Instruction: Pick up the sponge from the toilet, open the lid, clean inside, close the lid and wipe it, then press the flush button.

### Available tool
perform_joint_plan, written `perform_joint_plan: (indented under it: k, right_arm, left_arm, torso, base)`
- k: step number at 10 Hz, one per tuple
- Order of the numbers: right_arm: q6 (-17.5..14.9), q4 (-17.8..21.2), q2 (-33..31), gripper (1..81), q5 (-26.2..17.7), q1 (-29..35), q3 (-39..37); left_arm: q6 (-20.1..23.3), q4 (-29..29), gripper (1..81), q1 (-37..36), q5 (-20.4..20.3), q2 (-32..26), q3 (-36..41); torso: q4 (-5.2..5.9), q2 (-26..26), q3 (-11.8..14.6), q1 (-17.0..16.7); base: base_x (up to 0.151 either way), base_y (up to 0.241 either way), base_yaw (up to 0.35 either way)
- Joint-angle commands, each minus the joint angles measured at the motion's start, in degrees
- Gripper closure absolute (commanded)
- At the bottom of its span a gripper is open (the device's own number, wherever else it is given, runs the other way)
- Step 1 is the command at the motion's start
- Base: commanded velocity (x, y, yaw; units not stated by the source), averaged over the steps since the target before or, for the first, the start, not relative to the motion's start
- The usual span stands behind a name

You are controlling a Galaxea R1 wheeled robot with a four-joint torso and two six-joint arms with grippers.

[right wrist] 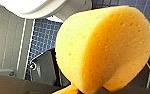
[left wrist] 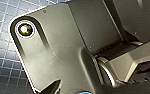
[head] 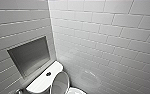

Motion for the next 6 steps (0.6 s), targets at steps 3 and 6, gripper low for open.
perform_joint_plan:
  k: [3,6]
  right_arm:
    - [6.4,0.5,-15.2,81.1,-0.5,16.2,14.3]
    - [8.2,0.6,-16.0,81.1,-1.2,22.7,13.2]
  left_arm:
    - [0.3,0.0,1.0,-0.3,4.2,0.8,0.2]
    - [0.3,0.1,1.0,0.5,4.2,0.9,0.2]
  torso:
    - [0.0,0.0,-2.2,0.0]
    - [0.0,0.0,-7.9,0.0]
  base:
    - [0.0,0.0,0.0]
    - [0.0,0.0,0.0]
